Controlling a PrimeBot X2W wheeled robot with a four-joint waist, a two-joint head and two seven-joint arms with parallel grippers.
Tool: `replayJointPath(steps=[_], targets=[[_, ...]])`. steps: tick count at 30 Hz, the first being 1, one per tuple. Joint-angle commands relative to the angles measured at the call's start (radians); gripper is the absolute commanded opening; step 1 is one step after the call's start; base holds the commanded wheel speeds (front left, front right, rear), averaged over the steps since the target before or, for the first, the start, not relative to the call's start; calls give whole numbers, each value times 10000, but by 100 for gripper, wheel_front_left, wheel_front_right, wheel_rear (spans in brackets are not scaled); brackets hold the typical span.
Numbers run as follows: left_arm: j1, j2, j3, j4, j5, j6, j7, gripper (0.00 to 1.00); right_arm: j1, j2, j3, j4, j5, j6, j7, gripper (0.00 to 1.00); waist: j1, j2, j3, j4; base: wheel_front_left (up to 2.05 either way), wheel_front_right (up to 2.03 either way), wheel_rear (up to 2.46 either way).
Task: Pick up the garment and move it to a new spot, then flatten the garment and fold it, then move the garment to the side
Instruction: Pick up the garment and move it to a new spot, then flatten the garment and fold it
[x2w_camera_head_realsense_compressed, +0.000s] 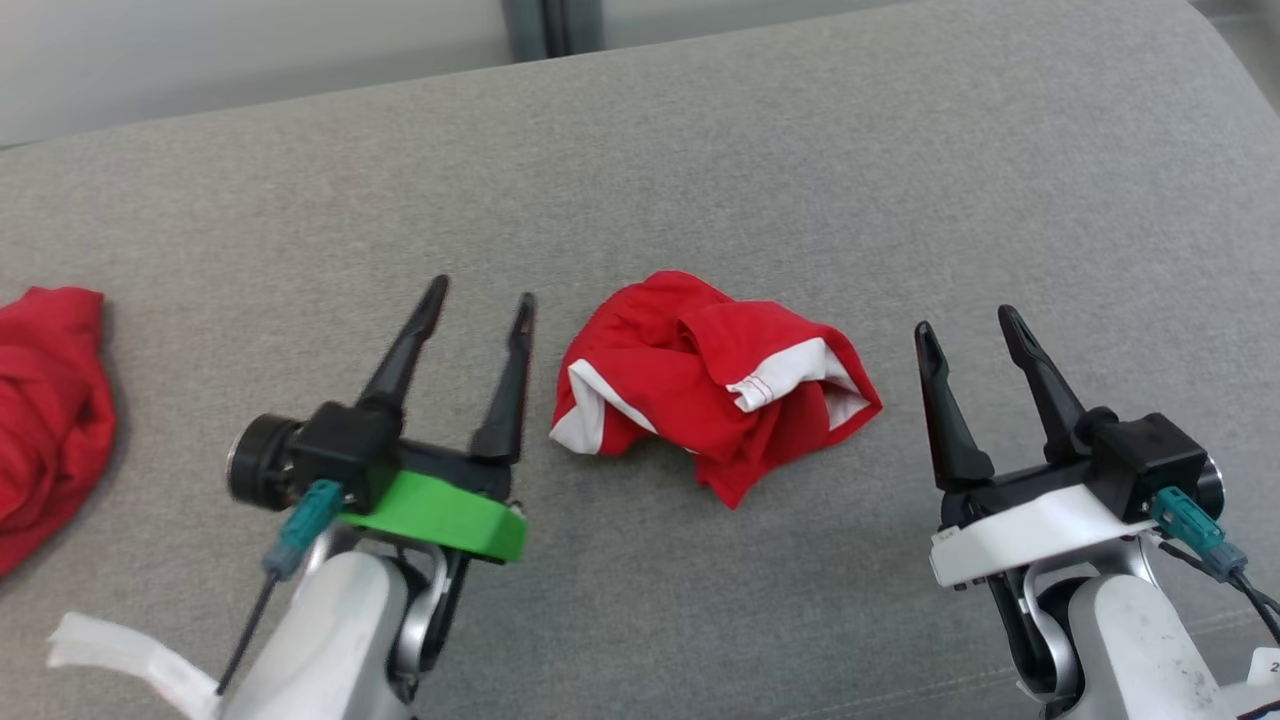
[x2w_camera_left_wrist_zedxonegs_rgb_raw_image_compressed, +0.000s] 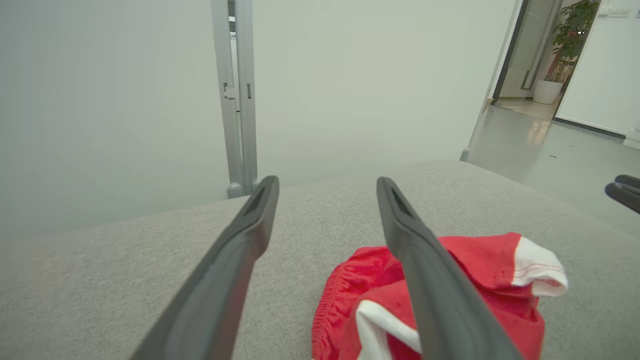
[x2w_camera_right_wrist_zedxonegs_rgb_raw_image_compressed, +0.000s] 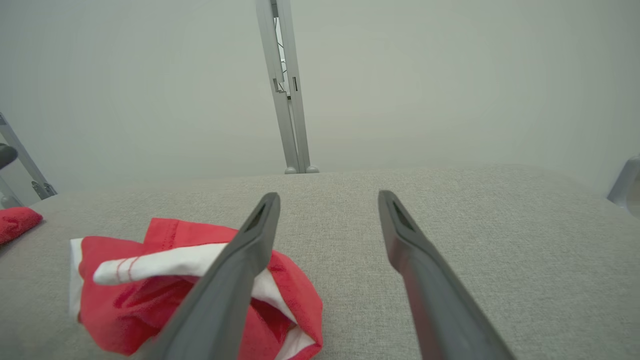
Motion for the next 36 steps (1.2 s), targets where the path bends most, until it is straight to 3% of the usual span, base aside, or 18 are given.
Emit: replayJointPath(steps=[1, 7, 12, 36], targets=[[296, 173, 254, -71, -99, 150, -39, 100, 210, -37, -28, -61, -65, -10, 55, 100, 1, 0, -570, 677, 0, 0, 0], [1223, 774, 1523, -253, -511, 619, -120, 100, 519, -55, -105, -254, -127, -10, 294, 100, 1, 0, -828, 1182, 0, 0, 0], [1848, 1029, 1925, -357, -493, 572, -117, 100, 765, -32, -197, -340, -133, -10, 398, 100, 1, 0, -1041, 1374, 0, 0, 0], [3089, 704, 2238, 286, -198, 246, -118, 100, 1914, 97, -609, -714, -139, -10, 944, 100, 1, 0, -1885, 1155, 0, 0, 0]])
